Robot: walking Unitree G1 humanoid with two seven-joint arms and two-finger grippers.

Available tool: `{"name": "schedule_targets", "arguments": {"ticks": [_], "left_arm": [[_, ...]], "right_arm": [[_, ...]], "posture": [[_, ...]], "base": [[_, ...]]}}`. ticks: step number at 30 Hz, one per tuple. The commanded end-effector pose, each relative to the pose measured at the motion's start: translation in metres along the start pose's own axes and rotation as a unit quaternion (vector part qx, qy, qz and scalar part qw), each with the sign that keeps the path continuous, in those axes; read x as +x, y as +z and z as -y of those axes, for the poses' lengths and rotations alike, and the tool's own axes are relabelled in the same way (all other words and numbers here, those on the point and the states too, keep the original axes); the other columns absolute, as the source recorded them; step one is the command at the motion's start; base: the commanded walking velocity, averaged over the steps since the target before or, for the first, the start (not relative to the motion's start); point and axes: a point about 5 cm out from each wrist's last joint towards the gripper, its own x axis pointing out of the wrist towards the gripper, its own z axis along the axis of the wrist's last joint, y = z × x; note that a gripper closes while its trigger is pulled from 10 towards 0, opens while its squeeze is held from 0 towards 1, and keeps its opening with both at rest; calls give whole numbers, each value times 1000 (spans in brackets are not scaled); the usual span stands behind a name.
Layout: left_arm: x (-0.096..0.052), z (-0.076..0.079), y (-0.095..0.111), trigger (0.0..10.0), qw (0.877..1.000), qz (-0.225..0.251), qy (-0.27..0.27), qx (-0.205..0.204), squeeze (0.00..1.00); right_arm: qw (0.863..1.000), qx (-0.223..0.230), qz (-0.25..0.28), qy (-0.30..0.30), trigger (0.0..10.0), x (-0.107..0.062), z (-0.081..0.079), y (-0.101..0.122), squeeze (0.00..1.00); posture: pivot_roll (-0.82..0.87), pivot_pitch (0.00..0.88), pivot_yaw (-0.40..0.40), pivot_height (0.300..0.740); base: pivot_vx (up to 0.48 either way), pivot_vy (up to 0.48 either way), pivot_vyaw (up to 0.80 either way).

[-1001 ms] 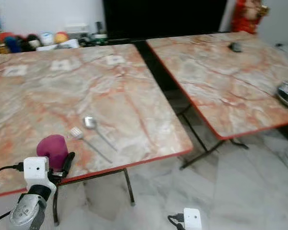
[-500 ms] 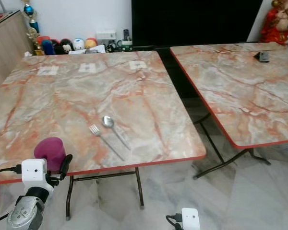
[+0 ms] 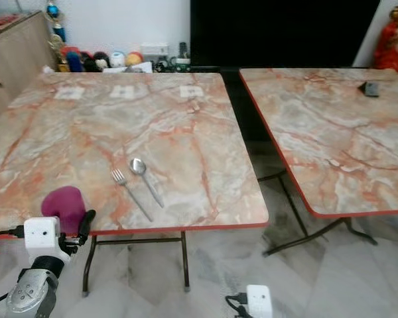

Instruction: Setting the table

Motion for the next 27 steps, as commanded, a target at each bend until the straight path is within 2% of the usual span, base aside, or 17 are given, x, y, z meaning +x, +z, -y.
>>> {"name": "schedule_targets", "arguments": {"ticks": [1, 27], "left_arm": [[2, 6, 2, 10000, 1000, 4, -9, -5, 0], [2, 3, 7, 10000, 1000, 9, -6, 1, 0]], "right_arm": [[1000, -1, -11, -12, 10000, -1, 10, -6, 0], [1000, -10, -13, -8, 10000, -1, 10, -5, 0]], "posture": [[49, 40, -1, 740], [51, 43, 0, 740]], "base": [[0, -398, 0], [0, -394, 0]]}}
